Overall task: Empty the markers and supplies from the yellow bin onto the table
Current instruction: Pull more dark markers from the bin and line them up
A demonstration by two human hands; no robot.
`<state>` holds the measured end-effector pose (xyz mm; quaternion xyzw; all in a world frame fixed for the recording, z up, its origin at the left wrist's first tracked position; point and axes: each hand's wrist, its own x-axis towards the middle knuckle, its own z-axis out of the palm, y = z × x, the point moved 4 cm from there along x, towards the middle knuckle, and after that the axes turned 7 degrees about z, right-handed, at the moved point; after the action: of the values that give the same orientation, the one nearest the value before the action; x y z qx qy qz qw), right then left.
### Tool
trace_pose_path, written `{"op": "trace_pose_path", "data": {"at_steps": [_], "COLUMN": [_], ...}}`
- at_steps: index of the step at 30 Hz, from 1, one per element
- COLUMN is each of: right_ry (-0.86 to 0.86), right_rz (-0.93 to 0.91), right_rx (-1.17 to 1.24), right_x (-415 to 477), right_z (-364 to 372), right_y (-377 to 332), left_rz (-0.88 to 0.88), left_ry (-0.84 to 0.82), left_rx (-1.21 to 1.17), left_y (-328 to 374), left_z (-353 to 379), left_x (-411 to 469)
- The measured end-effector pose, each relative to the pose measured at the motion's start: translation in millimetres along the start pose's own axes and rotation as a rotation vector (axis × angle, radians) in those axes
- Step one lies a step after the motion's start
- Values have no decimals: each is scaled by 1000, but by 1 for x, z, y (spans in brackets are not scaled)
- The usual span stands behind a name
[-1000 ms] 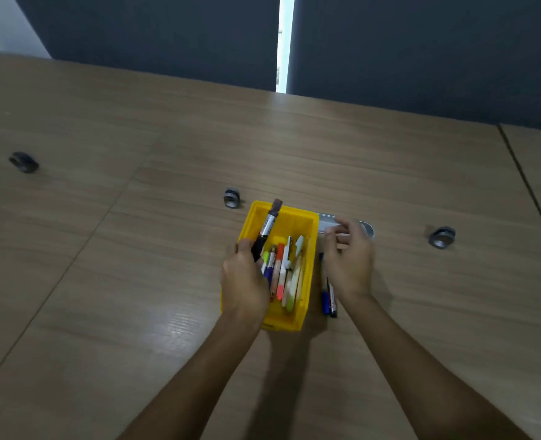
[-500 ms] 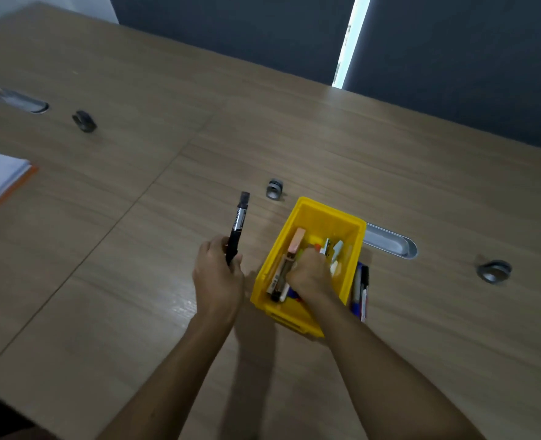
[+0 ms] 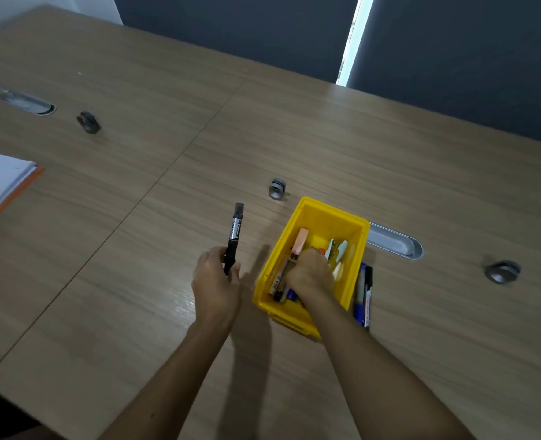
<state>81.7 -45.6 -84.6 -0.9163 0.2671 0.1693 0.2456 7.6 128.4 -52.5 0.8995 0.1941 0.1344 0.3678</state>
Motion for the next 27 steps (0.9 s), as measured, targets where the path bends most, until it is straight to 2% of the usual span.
{"op": "trace_pose_path", "data": {"at_steps": [5, 9, 12, 14, 16, 18, 21, 24, 27], "right_ry": [-61, -93, -106, -82, -97, -78, 14, 102, 153], "right_rz": [1, 2, -32, -40, -21, -26, -7, 88, 161], "right_rx": [163, 306, 408, 575, 797, 911, 1012, 1050, 1021], "right_x": [-4, -8, -9, -7, -5, -5, -5, -4, -3], "right_z": [-24, -60, -92, -112, -127, -142, -162, -172, -172], "right_y": [3, -1, 9, 22, 42, 68, 118, 169, 214], "left_rz": [50, 185, 241, 279, 331, 376, 411, 465, 453], "left_ry": [61, 159, 161, 144, 114, 80, 4, -79, -269], "left_rx": [-95, -215, -270, -300, -333, -376, -473, -441, -373], "left_y": [15, 41, 64, 82, 102, 122, 151, 172, 181], "left_z": [-7, -13, -11, -7, 0, 9, 28, 53, 91], "left_x": [-1, -3, -5, -8, -13, -22, -45, -73, -102]}}
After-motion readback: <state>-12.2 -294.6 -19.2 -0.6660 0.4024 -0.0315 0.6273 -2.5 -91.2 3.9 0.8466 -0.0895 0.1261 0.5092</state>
